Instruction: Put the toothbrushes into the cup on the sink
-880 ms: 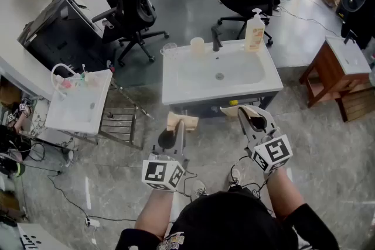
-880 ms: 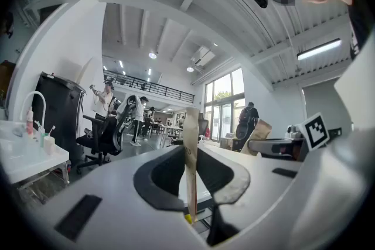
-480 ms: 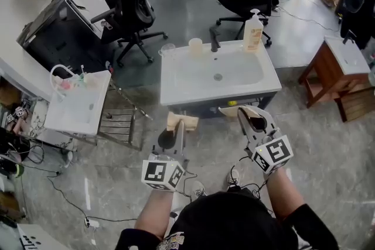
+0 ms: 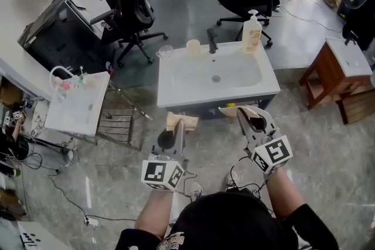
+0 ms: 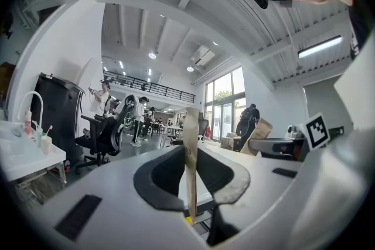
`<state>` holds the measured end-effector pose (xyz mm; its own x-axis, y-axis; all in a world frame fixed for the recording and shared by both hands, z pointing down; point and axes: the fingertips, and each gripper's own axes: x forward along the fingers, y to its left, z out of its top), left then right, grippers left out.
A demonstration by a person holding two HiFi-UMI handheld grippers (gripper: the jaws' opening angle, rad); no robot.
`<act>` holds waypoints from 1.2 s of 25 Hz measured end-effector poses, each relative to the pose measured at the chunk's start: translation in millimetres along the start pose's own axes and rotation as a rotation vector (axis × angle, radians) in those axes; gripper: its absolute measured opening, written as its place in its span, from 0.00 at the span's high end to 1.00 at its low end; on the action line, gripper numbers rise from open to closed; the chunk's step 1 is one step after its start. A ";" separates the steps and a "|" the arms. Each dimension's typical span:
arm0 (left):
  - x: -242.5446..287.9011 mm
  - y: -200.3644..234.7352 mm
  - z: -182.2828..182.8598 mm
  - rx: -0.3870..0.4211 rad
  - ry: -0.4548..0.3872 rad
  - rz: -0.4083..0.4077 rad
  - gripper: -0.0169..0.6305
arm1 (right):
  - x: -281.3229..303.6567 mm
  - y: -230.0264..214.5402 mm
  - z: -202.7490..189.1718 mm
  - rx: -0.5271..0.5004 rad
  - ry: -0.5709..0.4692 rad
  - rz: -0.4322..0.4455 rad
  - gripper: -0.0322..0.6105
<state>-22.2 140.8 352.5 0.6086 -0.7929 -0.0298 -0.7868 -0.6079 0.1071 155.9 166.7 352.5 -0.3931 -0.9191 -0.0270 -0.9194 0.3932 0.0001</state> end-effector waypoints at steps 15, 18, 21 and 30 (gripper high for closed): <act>56.9 -44.5 -13.7 0.010 0.007 0.064 0.89 | -1.4 -76.9 -15.5 0.024 -0.003 0.068 0.88; 63.9 -52.1 -16.9 0.018 0.001 0.068 0.89 | -2.2 -90.0 -15.9 0.027 -0.006 0.074 0.88; 69.3 -55.3 -16.6 0.026 0.005 0.075 0.89 | -0.6 -99.3 -17.3 0.041 -0.008 0.074 0.88; 90.0 -30.1 -19.7 0.022 0.008 0.072 0.89 | 29.5 -105.8 -21.9 0.049 -0.009 0.064 0.88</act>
<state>58.3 88.6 366.2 0.5507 -0.8346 -0.0152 -0.8308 -0.5498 0.0870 241.4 97.4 373.6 -0.4510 -0.8917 -0.0373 -0.8906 0.4524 -0.0464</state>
